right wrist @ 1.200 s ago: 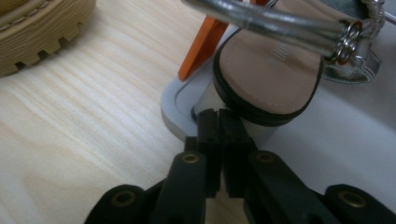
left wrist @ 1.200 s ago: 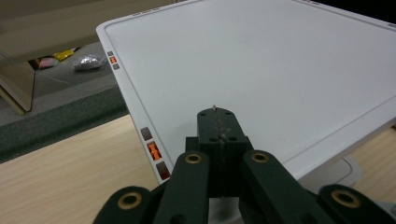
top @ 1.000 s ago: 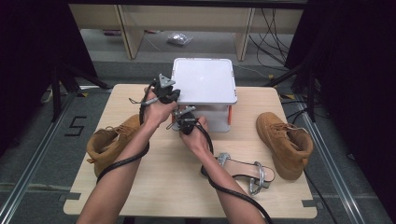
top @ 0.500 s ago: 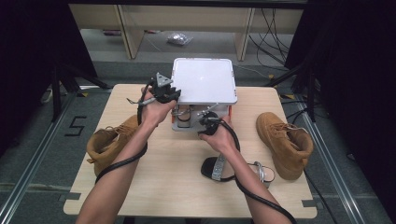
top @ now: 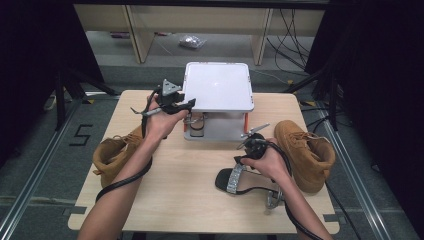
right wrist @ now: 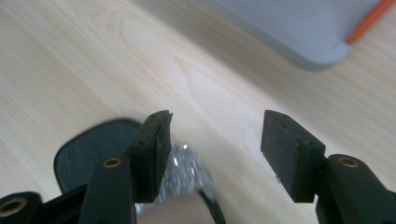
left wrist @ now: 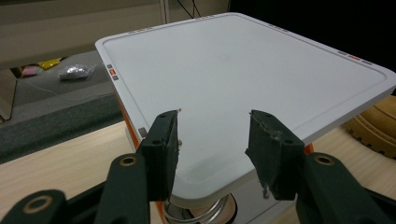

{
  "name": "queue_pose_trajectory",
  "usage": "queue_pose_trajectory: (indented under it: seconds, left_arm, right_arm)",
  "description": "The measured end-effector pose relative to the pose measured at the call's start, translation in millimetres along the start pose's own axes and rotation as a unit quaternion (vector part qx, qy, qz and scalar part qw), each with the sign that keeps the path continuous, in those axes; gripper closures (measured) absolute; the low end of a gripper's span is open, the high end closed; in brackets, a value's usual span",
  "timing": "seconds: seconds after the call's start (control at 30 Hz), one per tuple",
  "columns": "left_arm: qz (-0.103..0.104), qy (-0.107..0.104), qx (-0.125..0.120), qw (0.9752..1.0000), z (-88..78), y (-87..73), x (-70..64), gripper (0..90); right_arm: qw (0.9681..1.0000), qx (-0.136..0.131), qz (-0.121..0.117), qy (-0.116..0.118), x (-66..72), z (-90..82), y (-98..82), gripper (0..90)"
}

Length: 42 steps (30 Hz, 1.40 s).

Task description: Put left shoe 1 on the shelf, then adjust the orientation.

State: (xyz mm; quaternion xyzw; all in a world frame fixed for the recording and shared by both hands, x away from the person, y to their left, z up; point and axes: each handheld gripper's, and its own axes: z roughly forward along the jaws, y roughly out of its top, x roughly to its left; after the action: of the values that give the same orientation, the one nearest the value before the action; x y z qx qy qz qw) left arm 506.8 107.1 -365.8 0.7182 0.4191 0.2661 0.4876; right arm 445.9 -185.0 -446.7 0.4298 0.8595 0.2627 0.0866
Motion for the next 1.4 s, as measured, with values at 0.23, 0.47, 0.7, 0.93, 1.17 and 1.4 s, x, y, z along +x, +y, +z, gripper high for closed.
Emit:
queue_pose_trajectory:
  seconds: [0.23, 0.47, 0.7, 0.93, 1.17, 1.4]
  left_arm:
    - [-0.001, -0.003, 0.002, 1.0, 4.0, -1.5, 1.4, 58.9]
    - [0.008, 0.0, 0.008, 0.9999, 12.7, 0.5, -0.8, 67.9]
    - [0.006, 0.001, 0.023, 0.9997, 25.6, -2.7, 2.2, 78.8]
    - [0.014, 0.003, 0.025, 0.9996, 29.7, -1.0, 2.2, 89.1]
    - [0.02, 0.005, 0.028, 0.9994, 31.1, -0.2, 1.6, 89.6]
    - [0.022, 0.004, 0.027, 0.9994, 31.2, -0.5, 1.6, 89.6]
  right_arm:
    - [0.9996, 0.018, 0.022, 0.004, -5.4, -14.9, -18.7, 41.7]
    - [0.9992, 0.031, 0.025, 0.006, -12.7, -29.4, -32.4, 41.7]
    - [0.9986, 0.048, 0.008, 0.019, -14.5, -42.8, -38.8, 37.6]
    - [0.9956, 0.076, -0.049, 0.026, -16.3, -45.9, -38.0, 33.7]
    - [0.988, 0.118, -0.091, 0.041, -17.0, -44.3, -41.2, 30.6]
    - [0.9829, 0.147, -0.101, 0.046, -18.0, -37.4, -45.1, 30.7]
